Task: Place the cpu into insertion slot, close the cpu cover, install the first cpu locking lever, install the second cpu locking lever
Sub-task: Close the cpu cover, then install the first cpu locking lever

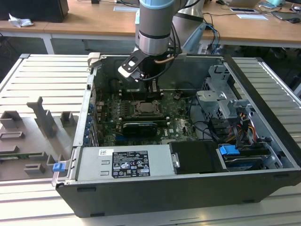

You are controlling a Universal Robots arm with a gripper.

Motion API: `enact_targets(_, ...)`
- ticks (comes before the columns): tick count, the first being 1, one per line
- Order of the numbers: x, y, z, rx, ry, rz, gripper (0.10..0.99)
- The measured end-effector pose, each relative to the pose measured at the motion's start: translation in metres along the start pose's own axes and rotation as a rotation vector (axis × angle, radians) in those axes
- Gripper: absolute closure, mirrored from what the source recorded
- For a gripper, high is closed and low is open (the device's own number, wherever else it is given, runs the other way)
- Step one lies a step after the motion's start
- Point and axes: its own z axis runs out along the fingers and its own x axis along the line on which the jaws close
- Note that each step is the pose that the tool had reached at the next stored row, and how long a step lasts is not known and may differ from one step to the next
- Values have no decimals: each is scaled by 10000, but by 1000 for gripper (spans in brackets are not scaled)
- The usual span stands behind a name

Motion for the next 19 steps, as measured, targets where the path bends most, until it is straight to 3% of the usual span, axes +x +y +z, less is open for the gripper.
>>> enact_targets(5, 4, -47, 0, 0, 0, 0, 980)
enact_targets(19, 5, -49, -88, 0, -1, 0, 980)
